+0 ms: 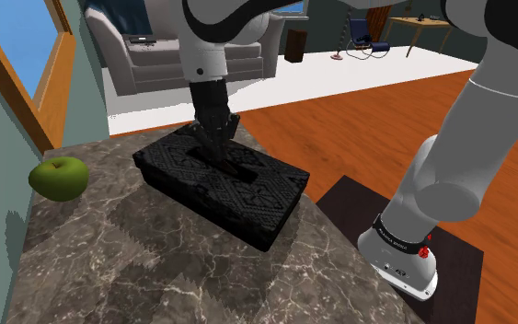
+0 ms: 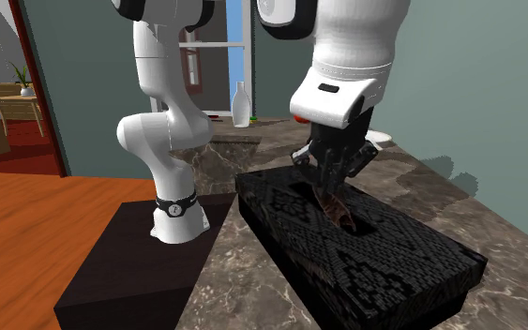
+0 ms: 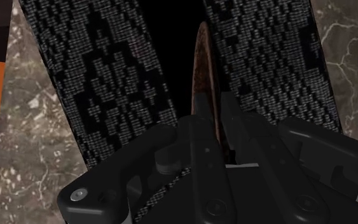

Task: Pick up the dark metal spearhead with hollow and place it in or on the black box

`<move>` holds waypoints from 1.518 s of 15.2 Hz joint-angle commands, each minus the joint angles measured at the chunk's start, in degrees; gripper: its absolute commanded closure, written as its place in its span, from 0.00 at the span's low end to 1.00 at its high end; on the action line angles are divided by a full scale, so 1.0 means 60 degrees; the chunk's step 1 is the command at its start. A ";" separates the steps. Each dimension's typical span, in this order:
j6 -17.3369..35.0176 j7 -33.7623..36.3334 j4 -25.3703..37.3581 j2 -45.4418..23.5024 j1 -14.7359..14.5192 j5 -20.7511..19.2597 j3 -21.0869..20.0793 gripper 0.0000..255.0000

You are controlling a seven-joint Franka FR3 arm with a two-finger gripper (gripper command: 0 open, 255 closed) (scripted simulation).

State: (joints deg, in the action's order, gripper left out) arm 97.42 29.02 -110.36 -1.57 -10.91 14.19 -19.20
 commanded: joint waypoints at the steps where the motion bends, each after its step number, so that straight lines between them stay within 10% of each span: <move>1: 0.0073 -0.0016 -0.0053 -0.0017 0.0001 -0.0004 0.0001 1.00; 6: 0.0073 -0.0016 -0.0053 -0.0017 0.0001 -0.0005 0.0002 1.00; 7: 0.0076 -0.0015 -0.0052 -0.0021 0.0000 -0.0005 0.0001 0.00; 23: -0.1131 0.0088 0.1335 -0.0223 0.0110 -0.0141 0.0107 0.00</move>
State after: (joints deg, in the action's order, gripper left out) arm 90.65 29.55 -102.37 -2.90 -10.25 13.34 -18.56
